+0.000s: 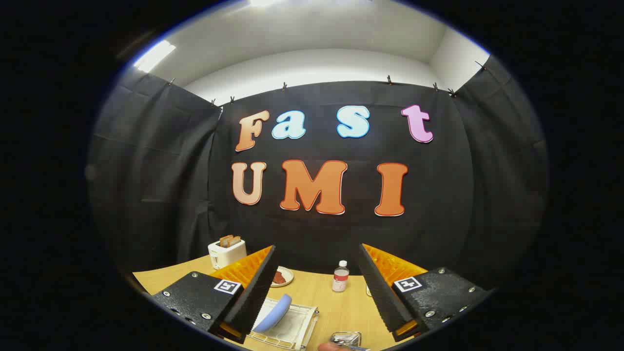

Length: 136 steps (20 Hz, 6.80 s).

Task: Take the plate from the dish rack, then take the spoon from the basket and place it into the plate.

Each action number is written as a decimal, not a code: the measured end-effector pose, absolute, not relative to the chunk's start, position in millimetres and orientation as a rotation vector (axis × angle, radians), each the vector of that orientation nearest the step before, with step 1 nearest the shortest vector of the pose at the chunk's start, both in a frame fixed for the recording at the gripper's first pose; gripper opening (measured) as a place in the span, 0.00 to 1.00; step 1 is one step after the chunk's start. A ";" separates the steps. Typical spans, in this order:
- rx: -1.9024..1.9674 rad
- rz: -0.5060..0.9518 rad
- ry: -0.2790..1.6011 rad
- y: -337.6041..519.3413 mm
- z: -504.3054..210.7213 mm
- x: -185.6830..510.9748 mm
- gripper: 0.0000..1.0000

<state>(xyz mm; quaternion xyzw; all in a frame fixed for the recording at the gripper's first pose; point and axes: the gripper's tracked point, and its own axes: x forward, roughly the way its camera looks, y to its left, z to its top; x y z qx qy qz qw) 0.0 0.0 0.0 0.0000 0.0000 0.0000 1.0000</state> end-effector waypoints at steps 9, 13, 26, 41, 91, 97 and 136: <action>0.070 -0.044 -0.042 13.5 22.2 26.1 0.98; 0.069 -0.050 -0.025 13.1 18.1 27.4 0.98; -0.018 0.023 0.298 34.5 -76.0 42.0 0.98; 0.058 0.062 0.979 90.0 -243.3 69.3 0.81; 0.344 -0.001 0.989 51.9 -248.2 -74.5 0.19; 0.494 0.051 0.989 65.1 -276.9 -110.4 0.19; 0.318 -0.106 0.949 35.7 -395.6 -129.5 0.61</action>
